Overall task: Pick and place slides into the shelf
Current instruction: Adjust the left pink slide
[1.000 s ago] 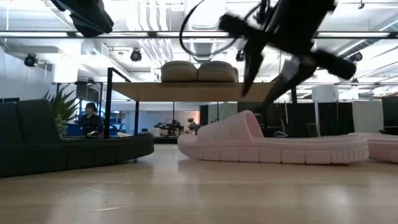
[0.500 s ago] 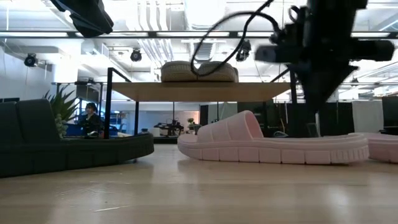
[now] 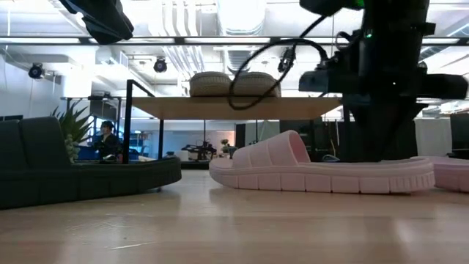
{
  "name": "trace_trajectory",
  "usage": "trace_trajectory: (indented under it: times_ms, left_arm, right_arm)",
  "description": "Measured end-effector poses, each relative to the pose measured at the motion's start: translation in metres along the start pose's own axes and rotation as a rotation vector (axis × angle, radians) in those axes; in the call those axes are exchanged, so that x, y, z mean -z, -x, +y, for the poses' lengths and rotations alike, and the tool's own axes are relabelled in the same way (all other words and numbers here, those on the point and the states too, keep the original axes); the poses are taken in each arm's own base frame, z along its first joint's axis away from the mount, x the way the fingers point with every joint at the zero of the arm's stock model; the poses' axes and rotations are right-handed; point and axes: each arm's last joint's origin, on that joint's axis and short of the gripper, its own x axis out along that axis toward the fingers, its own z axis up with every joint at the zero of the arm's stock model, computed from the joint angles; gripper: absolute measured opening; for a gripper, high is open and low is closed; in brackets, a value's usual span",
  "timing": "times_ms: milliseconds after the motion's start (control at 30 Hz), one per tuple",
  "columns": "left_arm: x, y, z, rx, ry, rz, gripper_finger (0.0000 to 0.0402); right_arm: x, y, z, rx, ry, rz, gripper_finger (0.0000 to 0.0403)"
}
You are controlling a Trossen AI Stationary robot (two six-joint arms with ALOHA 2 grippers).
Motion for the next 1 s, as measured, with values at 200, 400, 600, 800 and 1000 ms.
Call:
trace_trajectory:
  times_ms: [200,400,600,800,1000]
  left_arm:
    - [0.000,0.000,0.000,0.000,0.003,0.000,0.0008]
    - [0.000,0.000,0.000,0.000,0.003,0.001,0.0008]
    - [0.000,0.000,0.000,0.000,0.003,0.001,0.0008]
    - [0.000,0.000,0.000,0.000,0.002,0.001,0.0008]
    - [0.002,-0.001,0.000,-0.003,0.001,0.008,0.0008]
  right_arm:
    - [0.006,0.004,0.011,-0.109,0.181,0.086,0.0012]
    - [0.013,0.010,0.021,-0.225,0.240,0.118,0.0013]
    - [0.014,0.011,0.020,-0.204,0.154,0.020,0.0013]
    - [0.018,-0.003,0.014,-0.079,0.164,0.088,0.0013]
    - [0.024,-0.008,0.021,-0.083,0.216,0.147,0.0013]
